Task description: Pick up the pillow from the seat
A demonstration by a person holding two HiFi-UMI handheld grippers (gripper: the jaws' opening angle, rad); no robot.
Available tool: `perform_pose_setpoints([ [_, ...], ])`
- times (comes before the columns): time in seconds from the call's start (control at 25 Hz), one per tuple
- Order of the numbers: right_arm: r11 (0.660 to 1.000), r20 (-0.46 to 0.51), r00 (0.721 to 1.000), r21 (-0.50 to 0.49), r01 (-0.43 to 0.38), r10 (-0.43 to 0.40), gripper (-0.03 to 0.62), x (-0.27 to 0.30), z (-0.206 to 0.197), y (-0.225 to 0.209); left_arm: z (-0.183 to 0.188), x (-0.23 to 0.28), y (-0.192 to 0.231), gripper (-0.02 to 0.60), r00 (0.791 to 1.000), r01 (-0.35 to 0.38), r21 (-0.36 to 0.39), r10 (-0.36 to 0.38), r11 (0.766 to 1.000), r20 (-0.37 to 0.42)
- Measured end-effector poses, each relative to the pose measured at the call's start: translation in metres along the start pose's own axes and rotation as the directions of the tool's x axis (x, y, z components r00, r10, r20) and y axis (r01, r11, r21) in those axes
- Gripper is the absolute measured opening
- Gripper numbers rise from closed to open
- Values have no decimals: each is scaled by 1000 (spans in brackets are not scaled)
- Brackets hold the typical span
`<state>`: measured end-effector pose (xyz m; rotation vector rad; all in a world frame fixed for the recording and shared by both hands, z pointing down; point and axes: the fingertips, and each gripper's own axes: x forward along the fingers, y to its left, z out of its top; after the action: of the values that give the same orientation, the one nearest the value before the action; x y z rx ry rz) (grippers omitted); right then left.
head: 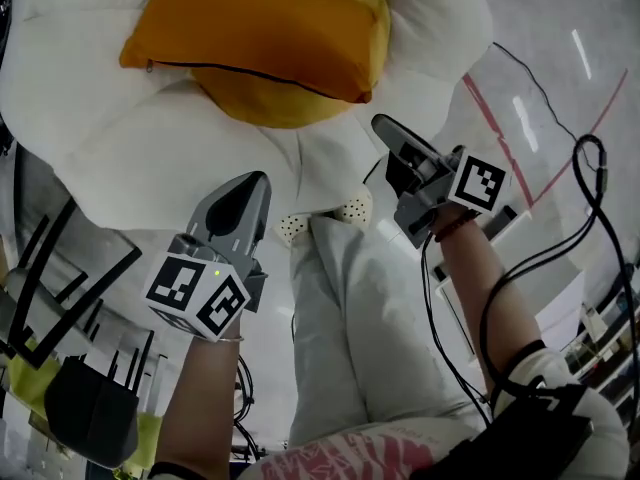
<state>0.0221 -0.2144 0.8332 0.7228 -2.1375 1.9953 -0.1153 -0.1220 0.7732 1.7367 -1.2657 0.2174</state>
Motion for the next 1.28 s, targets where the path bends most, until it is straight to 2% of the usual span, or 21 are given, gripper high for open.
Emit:
perform_pose_setpoints([
  [0.28, 997, 96, 992, 9, -79, 78, 249, 32, 13, -6, -21, 10, 22, 17, 998, -9, -6, 9, 1000, -57],
  [0.36, 996, 108, 991, 24, -81, 78, 324, 38, 14, -12, -18, 15, 23, 17, 999, -8, -12, 8, 1000, -47],
  [0.44, 994, 126, 988, 56, -96, 88, 353, 40, 14, -14, -14, 17, 20, 17, 1000, 0, -18, 0, 1000, -25],
  [0.56, 982, 173, 976, 116, -151, 129, 357, 38, 11, -12, -14, 10, 9, 17, 1000, 24, -27, -24, 999, 3],
  [0.76, 946, 250, 952, 223, -234, 176, 354, 49, 16, -14, -29, 10, 7, 17, 998, 65, -28, -66, 997, -17],
  [0.96, 925, 305, 930, 249, -285, 205, 276, 61, 29, -17, -22, 21, 18, 17, 997, 71, -10, -71, 997, 13],
  [1.16, 933, 358, 917, 234, -273, 178, 222, 29, 15, 2, -24, -4, -6, 17, 994, 104, 14, -105, 994, 35],
  [1.28, 935, 385, 907, 229, -270, 168, 179, 18, 12, 9, -25, -14, -13, 17, 994, 100, 24, -101, 995, 47],
])
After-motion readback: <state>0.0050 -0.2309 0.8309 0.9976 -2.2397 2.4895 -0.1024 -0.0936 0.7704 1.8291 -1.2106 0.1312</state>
